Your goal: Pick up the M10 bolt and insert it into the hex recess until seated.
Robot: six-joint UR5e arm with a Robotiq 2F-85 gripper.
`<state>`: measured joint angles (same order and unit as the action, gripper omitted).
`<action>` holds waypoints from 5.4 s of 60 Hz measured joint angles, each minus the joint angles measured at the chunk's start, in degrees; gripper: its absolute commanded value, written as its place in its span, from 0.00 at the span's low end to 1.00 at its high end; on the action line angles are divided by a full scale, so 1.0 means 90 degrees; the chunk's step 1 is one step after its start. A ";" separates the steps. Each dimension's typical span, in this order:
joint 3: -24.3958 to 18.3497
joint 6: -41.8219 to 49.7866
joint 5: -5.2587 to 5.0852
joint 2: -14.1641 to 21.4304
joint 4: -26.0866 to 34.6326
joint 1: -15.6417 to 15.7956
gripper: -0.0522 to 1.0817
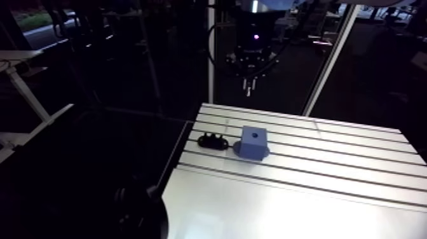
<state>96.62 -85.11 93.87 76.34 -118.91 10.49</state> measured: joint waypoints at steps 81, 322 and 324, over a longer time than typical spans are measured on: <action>-0.0708 -0.0281 -0.0217 0.0110 0.2206 -0.0433 0.96; 0.0024 -0.3683 0.0006 -0.0609 0.1469 -0.0355 1.00; 0.0031 -0.3683 0.0006 -0.0610 0.1467 -0.0355 1.00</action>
<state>96.90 -118.25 93.92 70.85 -105.70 7.30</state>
